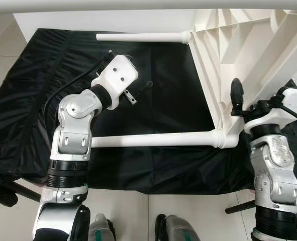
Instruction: Building children table
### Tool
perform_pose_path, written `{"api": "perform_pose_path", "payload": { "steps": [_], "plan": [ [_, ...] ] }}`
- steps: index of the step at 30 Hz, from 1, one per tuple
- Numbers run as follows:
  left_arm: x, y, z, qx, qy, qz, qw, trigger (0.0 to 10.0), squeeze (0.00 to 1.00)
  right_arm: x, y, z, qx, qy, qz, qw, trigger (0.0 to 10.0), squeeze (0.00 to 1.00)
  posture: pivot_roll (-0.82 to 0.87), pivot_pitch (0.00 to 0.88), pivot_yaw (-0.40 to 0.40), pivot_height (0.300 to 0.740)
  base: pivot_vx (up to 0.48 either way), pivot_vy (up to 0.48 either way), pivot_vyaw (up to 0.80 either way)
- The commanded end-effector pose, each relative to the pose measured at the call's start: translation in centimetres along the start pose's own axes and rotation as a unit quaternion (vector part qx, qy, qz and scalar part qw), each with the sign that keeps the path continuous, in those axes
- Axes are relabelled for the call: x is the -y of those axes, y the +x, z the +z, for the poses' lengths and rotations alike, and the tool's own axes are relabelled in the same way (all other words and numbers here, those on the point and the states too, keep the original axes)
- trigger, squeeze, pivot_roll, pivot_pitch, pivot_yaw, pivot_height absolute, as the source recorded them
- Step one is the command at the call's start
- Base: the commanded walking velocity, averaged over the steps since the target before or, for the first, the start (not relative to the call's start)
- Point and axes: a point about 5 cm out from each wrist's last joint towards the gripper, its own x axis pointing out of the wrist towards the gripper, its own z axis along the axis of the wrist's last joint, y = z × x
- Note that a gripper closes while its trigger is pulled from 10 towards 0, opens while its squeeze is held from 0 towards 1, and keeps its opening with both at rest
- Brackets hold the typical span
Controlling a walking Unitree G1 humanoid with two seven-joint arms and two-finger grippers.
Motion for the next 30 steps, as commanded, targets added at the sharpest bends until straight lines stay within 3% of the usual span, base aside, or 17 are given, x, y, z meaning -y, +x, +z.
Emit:
{"api": "perform_pose_path", "payload": {
  "steps": [1,2,3,8,9,17,23,30],
  "plan": [
    [-1.1,0.0,0.0,0.002,0.003,0.093,0.996,10.0,0.00,-0.7,0.3,-0.1,0.006,0.004,0.010,1.000,10.0,1.00,-0.01,0.080,-0.071,0.740,0.000,0.000,0.00],
    [-1.2,-0.1,-0.1,0.003,0.002,0.092,0.996,10.0,0.00,-1.1,0.5,-0.2,0.006,0.004,0.014,1.000,10.0,1.00,0.00,0.076,-0.075,0.740,0.000,0.000,0.00],
    [-1.3,-0.2,0.0,0.005,0.002,0.089,0.996,10.0,0.00,-1.5,0.5,-0.3,0.007,0.008,0.018,1.000,10.0,0.00,0.01,0.074,-0.078,0.740,0.000,0.000,0.00],
    [-1.2,-0.6,0.5,0.013,0.007,0.078,0.997,10.0,0.00,-2.3,0.3,-0.5,0.011,0.019,0.023,0.999,10.0,0.00,0.02,0.072,-0.081,0.740,0.000,0.000,0.00],
    [-1.1,-1.3,0.8,0.013,0.010,0.076,0.997,10.0,0.00,-2.6,-0.3,-0.6,0.012,0.015,0.019,1.000,10.0,0.00,0.04,0.070,-0.084,0.740,0.000,0.000,0.00],
    [-0.4,-2.5,0.8,0.001,0.004,0.090,0.996,10.0,0.00,-2.6,-1.6,-1.6,0.001,0.011,0.000,1.000,10.0,0.00,0.05,0.065,-0.087,0.740,0.000,0.000,0.00],
    [-0.4,-2.5,0.4,-0.005,0.000,0.103,0.995,10.0,0.00,-2.5,-1.1,-2.2,0.000,0.008,-0.009,1.000,10.0,0.00,0.06,0.064,-0.095,0.740,0.000,0.000,0.00],
    [-1.0,-2.7,1.0,0.004,0.001,0.103,0.995,10.0,0.00,-1.4,0.5,-2.7,0.010,0.008,-0.012,1.000,10.0,0.00,0.05,0.090,-0.093,0.740,0.000,0.000,0.00]
  ]
}}
